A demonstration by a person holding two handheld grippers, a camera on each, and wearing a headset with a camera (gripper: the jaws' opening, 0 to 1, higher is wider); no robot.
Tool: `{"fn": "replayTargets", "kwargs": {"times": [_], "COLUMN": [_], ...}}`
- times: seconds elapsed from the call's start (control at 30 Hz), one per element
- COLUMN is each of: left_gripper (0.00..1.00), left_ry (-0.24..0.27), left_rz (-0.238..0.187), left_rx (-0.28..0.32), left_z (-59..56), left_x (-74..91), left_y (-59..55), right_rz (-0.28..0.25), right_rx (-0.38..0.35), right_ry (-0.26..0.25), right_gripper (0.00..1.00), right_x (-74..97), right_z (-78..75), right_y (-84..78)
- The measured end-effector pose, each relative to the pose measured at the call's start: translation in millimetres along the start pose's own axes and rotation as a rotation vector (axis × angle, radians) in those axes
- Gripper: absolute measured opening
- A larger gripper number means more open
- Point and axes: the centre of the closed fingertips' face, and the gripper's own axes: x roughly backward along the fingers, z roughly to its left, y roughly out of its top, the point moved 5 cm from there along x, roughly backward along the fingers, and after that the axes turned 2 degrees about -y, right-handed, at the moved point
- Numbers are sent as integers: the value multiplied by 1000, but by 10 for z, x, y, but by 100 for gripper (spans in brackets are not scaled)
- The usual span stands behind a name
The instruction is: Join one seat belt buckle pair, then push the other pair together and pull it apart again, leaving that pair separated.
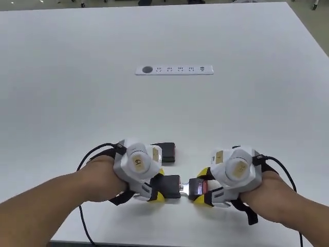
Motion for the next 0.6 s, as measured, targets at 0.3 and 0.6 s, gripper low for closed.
{"fn": "replayTargets", "kwargs": {"times": [0.3,0.6], "left_gripper": [33,32], "left_ry": [-8,-12], "left_rz": [-2,9], "left_rx": [-6,-10], "left_z": [8,19], "left_x": [-2,-5], "left_y": [2,9], "right_rz": [-10,-10], "right_rx": [5,13], "right_ry": [6,4], "right_gripper": [32,32], "right_x": [-8,-70], "right_z": [-11,-18], "right_y": [10,79]}}
